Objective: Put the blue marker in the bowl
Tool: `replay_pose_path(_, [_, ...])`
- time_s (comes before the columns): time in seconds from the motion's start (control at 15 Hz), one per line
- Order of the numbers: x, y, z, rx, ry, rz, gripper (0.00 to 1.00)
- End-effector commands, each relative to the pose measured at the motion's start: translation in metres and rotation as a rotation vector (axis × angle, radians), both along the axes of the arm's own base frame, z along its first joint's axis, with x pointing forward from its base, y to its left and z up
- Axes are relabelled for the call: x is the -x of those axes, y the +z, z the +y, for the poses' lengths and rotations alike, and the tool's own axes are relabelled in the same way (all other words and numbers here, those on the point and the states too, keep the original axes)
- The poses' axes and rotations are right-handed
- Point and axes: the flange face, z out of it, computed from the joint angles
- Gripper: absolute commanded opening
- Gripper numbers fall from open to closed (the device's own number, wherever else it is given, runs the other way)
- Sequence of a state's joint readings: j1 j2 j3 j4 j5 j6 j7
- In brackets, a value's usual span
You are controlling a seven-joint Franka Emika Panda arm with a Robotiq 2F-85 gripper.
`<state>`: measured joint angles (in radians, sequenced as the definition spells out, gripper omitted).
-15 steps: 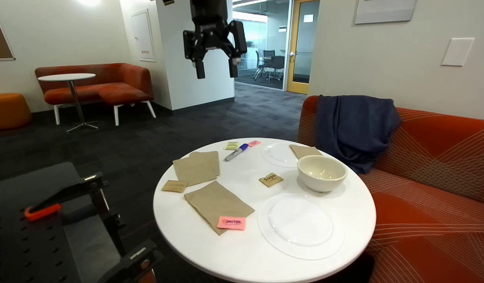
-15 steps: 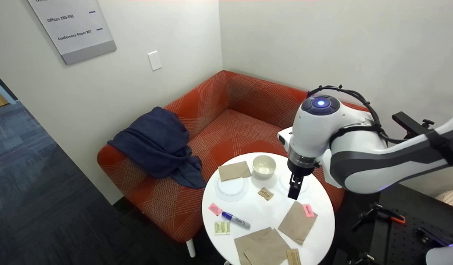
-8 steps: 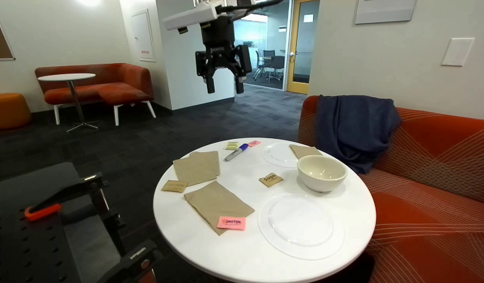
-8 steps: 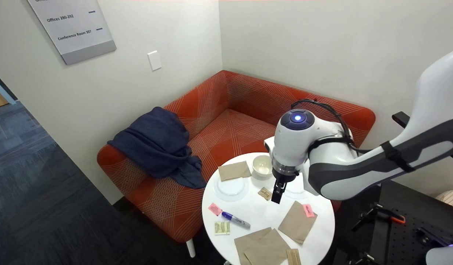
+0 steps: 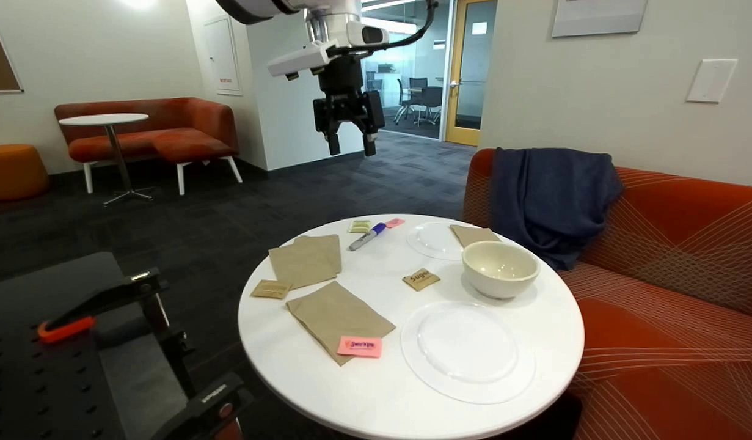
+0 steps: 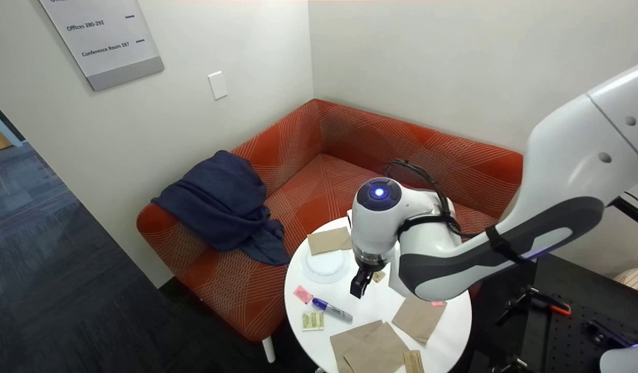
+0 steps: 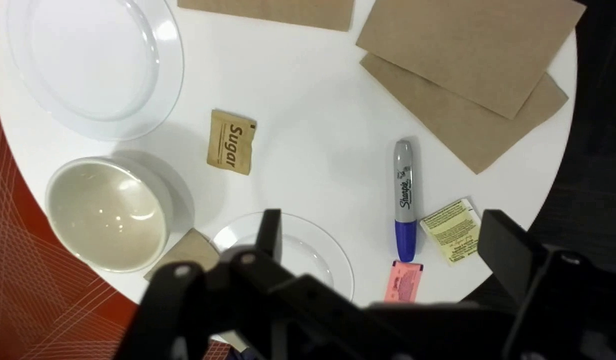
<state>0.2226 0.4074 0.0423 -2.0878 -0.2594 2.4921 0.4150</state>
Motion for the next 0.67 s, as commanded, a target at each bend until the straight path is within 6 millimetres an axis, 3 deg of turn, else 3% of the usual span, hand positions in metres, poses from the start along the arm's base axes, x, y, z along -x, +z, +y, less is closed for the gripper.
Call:
replay_pose_path(0.0, [-0.018,-0.018,0.014,0.017,-0.076,-0.023,1.00])
replay_pose_path(0.27, [-0.028,-0.040,0.020,0.044,-0.127,-0.014,1.00])
replay_pose_path(0.33, [-0.017,-0.034,0.017,0.024,-0.091,-0.001,1.00])
replay_pose_path(0.6, [-0.017,-0.041,0.018,0.028,-0.094,0.006,1.00])
